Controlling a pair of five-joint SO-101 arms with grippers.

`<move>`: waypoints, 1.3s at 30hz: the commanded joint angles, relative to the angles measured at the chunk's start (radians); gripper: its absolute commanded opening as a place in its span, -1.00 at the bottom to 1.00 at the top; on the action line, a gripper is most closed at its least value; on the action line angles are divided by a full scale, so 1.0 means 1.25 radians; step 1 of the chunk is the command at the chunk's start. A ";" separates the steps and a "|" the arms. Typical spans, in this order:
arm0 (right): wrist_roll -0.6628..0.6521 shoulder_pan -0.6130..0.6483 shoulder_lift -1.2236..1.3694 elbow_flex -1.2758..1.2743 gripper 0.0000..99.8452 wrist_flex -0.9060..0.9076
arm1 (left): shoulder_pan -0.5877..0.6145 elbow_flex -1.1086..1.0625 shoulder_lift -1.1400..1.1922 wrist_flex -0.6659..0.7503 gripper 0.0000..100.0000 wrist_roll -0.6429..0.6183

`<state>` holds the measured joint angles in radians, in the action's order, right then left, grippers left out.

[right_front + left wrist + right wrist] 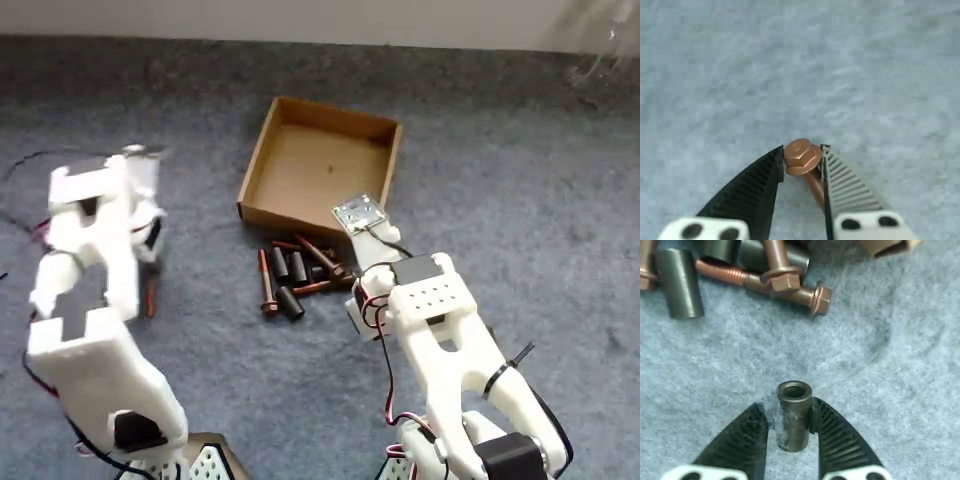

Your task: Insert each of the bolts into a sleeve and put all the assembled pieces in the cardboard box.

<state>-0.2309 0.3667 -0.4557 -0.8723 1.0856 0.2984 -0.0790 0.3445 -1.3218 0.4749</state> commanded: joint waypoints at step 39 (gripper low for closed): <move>-0.001 0.006 -0.036 0.008 -0.99 -0.009 | -0.191 -0.530 -0.436 0.258 -0.72 -0.060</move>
<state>-0.2309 0.3667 -0.4557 -0.8723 1.0856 0.0545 -0.7204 -0.1634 -1.0180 0.4365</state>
